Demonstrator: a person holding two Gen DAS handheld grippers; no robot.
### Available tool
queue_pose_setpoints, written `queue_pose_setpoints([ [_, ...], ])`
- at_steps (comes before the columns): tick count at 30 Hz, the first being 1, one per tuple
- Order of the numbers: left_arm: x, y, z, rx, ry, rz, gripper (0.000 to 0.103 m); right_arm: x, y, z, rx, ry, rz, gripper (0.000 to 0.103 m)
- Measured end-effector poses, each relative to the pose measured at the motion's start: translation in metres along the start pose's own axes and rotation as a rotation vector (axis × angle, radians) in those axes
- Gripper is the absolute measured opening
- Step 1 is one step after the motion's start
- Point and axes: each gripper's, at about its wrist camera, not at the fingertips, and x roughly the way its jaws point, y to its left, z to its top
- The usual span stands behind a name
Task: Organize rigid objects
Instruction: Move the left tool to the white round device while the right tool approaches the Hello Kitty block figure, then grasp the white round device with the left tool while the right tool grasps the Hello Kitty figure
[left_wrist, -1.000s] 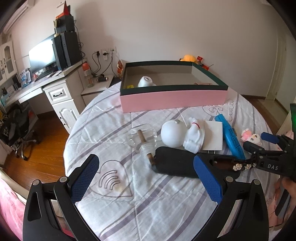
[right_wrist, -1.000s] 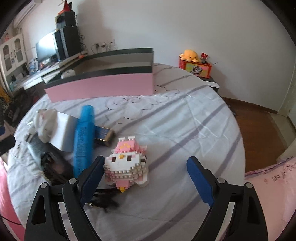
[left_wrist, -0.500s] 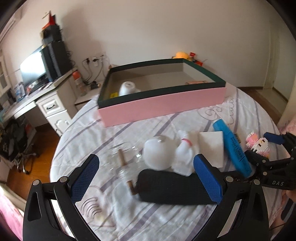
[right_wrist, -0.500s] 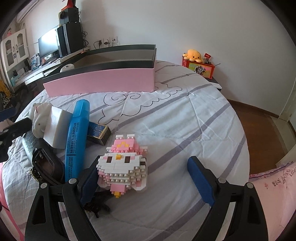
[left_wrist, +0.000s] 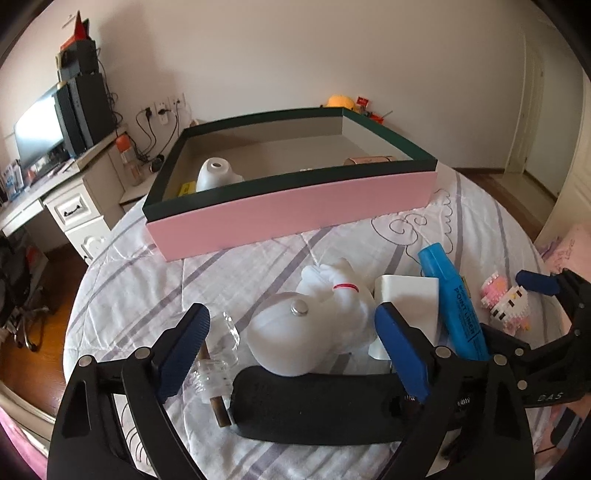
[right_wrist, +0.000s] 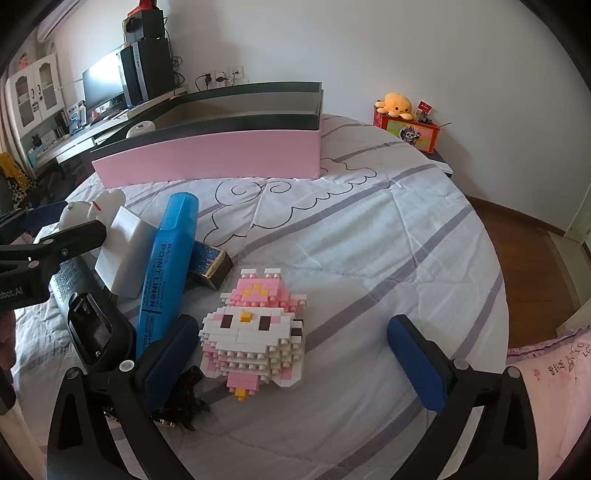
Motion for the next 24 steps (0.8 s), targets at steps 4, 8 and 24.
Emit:
queue_pose_setpoints([
  [4, 0.0, 0.0, -0.004, 0.026, -0.005, 0.024, 0.07, 0.0, 0.0, 0.0, 0.001, 0.0, 0.002, 0.103],
  [8, -0.005, 0.011, -0.006, -0.025, -0.007, 0.027, 0.065, 0.001, -0.001, 0.0, 0.001, 0.0, 0.002, 0.103],
  [24, -0.007, 0.02, -0.009, -0.047, -0.014, 0.034, 0.063, -0.007, -0.01, -0.004, 0.048, -0.083, 0.0, 0.055],
])
